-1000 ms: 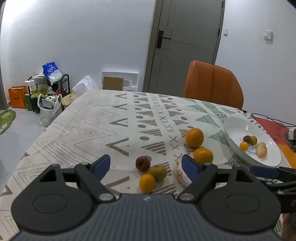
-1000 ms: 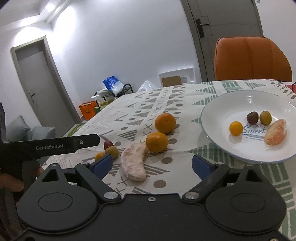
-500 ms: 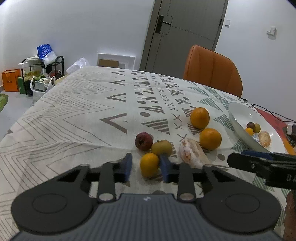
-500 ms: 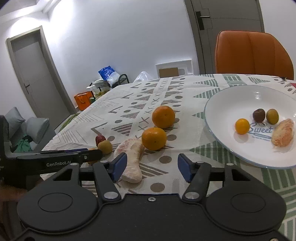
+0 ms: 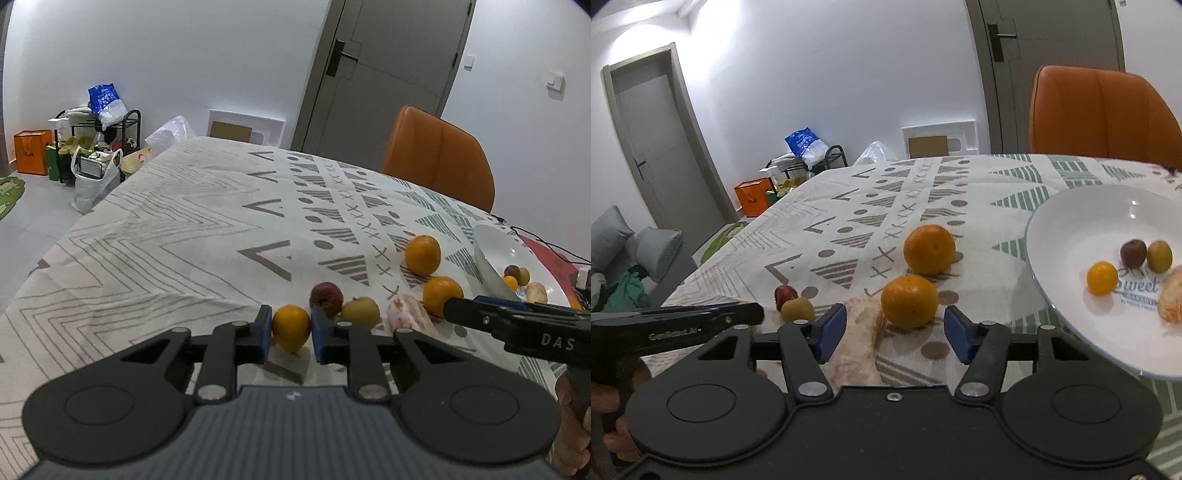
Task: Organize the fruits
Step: 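Grasp a small mandarin with the left gripper while the right gripper grasps an orange, then carry the mandarin and orange into the white bowl and open both grippers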
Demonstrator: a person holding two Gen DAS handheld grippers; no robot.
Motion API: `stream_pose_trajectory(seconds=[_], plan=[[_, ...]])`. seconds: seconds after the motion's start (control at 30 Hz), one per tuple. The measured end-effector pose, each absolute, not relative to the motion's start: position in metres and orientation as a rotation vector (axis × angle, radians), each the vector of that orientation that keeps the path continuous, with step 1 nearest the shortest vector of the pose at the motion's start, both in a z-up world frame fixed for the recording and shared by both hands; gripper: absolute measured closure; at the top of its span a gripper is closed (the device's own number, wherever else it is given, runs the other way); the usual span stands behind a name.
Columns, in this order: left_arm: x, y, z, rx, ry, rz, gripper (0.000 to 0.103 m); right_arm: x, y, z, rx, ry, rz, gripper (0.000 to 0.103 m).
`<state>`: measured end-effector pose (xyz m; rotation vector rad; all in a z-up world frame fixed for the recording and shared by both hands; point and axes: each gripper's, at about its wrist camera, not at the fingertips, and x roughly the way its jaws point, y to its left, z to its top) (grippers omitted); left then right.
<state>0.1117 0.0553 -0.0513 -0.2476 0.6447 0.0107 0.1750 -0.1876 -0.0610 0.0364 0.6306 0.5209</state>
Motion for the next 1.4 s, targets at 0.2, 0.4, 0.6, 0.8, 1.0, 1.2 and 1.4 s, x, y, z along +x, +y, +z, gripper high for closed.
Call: stream_pose_trajectory(seconds=[0.2, 0.4, 0.6, 0.8, 1.0, 1.2, 1.4], plan=[[0.112, 0.065, -0.048, -0.254, 0.634, 0.03, 0.082, 0.183, -0.184, -0.061, 0.035, 0.637, 0.51, 0.05], [0.111, 0.068, -0.041, -0.239, 0.623, 0.041, 0.082, 0.191, -0.18, -0.069, 0.021, 0.651, 0.495, 0.068], [0.109, 0.062, -0.033, -0.224, 0.61, 0.037, 0.082, 0.181, -0.191, -0.061, 0.037, 0.617, 0.51, 0.069], [0.11, 0.047, -0.025, -0.203, 0.593, 0.007, 0.082, 0.171, -0.209, -0.048, 0.058, 0.583, 0.506, 0.069], [0.117, 0.029, -0.017, -0.179, 0.575, -0.026, 0.082, 0.162, -0.227, -0.038, 0.071, 0.544, 0.488, 0.069], [0.12, 0.008, -0.011, -0.154, 0.558, -0.07, 0.082, 0.157, -0.249, -0.035, 0.081, 0.535, 0.445, 0.069], [0.124, -0.009, -0.008, -0.138, 0.553, -0.112, 0.082, 0.155, -0.27, -0.031, 0.082, 0.524, 0.405, 0.069]])
